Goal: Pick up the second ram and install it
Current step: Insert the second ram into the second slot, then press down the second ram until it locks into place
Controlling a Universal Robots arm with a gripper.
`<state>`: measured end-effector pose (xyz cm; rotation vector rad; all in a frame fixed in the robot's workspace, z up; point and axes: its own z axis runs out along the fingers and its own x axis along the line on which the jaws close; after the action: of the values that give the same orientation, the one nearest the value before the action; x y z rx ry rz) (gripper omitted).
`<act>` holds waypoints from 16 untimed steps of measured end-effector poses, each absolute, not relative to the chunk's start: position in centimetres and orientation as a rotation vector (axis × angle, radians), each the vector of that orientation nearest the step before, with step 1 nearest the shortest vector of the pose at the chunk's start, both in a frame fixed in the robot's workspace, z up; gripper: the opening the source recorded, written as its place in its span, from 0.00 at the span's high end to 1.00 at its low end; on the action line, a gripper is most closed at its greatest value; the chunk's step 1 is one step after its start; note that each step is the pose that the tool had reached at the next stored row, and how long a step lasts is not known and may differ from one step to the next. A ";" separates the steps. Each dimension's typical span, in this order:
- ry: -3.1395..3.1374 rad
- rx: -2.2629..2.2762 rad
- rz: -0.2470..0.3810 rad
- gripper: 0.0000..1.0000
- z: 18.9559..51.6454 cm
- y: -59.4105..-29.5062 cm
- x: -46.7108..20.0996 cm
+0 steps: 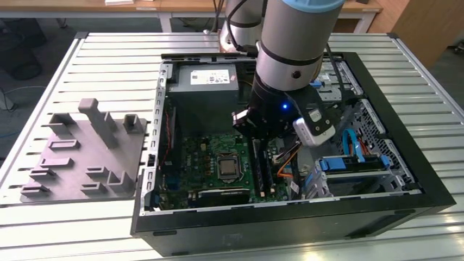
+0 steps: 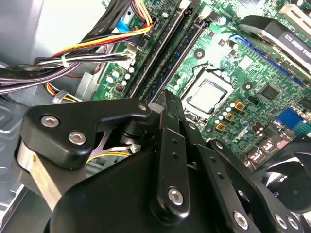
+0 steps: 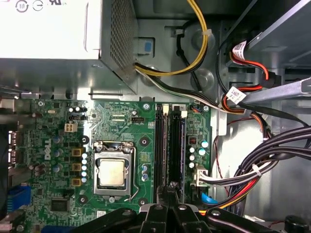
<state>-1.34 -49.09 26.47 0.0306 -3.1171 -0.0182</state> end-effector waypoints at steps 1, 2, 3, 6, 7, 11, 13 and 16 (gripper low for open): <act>-3.117 0.031 -0.018 0.90 26.5 -49.1 -1.3; -3.117 0.030 -0.018 0.90 26.5 -49.1 -1.3; -3.117 0.031 -0.019 0.90 26.5 -49.1 -1.3; -3.117 0.030 -0.019 0.90 26.5 -49.1 -1.3; -3.117 0.030 -0.019 0.90 26.5 -49.1 -1.3; -3.117 0.031 -0.021 0.90 26.5 -49.1 -1.3; -3.117 0.031 -0.026 0.90 26.3 -49.1 -1.3; -3.117 0.031 -0.034 0.90 25.8 -49.1 -1.3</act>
<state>-1.34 -49.09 25.81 0.0307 -3.1169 -0.0339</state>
